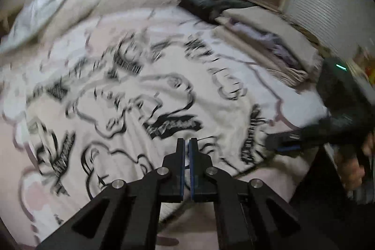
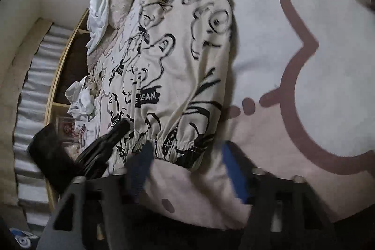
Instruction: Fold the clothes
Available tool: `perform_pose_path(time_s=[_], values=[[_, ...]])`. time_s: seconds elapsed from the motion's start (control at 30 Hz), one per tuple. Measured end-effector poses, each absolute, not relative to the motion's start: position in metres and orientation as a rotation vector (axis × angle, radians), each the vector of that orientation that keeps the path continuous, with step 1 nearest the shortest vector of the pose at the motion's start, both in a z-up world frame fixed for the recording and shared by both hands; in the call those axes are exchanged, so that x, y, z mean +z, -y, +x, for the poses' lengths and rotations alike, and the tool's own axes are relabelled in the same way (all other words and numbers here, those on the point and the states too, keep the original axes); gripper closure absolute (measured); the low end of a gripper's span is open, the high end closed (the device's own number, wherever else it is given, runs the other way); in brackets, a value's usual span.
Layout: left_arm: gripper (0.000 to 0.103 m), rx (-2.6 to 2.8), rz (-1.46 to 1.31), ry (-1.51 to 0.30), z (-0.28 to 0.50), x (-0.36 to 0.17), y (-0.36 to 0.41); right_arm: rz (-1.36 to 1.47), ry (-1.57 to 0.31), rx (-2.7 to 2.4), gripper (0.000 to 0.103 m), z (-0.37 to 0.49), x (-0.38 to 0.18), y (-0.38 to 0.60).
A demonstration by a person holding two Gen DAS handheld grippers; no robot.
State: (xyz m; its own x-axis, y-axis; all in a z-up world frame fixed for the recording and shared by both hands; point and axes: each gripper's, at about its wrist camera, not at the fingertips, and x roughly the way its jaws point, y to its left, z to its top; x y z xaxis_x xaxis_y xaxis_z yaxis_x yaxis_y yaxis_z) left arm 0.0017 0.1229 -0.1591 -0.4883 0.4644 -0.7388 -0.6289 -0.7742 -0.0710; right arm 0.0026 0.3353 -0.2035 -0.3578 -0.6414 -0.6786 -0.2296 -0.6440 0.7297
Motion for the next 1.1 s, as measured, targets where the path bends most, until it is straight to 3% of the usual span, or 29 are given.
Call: perform_pose_path(time_s=[0.03, 0.07, 0.1, 0.23, 0.33, 0.53, 0.7, 0.8, 1.0, 1.03, 1.07, 1.1], values=[[0.076, 2.250, -0.981, -0.311, 0.009, -0.154, -0.126, 1.591, 1.197, -2.050, 0.073, 0.002, -0.208, -0.338], [0.047, 2.247, -0.924, -0.346, 0.019, -0.149, -0.130, 1.599, 1.249, -2.016, 0.088, 0.001, -0.212, -0.341], [0.036, 2.242, -0.869, -0.379, 0.028, -0.145, -0.134, 1.598, 1.309, -1.981, 0.089, 0.000, -0.216, -0.344], [0.036, 2.208, -0.705, -0.555, 0.057, -0.145, -0.157, 1.477, 1.455, -1.905, 0.091, -0.003, -0.201, -0.350], [0.036, 2.187, -0.619, -0.705, 0.071, -0.152, -0.178, 1.457, 1.433, -1.891, 0.091, -0.011, -0.188, -0.346], [0.044, 2.268, -0.531, -0.887, 0.063, -0.159, -0.205, 1.437, 1.361, -1.873, 0.091, -0.025, -0.163, -0.337], [0.079, 2.316, -0.566, -0.875, 0.044, -0.154, -0.209, 1.437, 1.279, -1.904, 0.091, -0.023, -0.151, -0.336], [0.089, 2.312, -0.582, -0.858, 0.040, -0.154, -0.210, 1.436, 1.252, -1.922, 0.091, -0.026, -0.151, -0.332], [0.094, 2.322, -0.642, -0.738, 0.027, -0.151, -0.198, 1.375, 1.136, -2.062, 0.089, -0.030, -0.131, -0.336], [0.094, 2.323, -0.647, -0.708, 0.026, -0.148, -0.195, 1.341, 1.138, -2.104, 0.084, -0.033, -0.125, -0.343], [0.094, 2.324, -0.652, -0.679, 0.024, -0.145, -0.192, 1.323, 1.145, -2.154, 0.057, -0.038, -0.121, -0.353], [0.094, 2.325, -0.654, -0.655, 0.024, -0.143, -0.190, 1.313, 1.152, -2.206, 0.020, -0.044, -0.119, -0.364]])
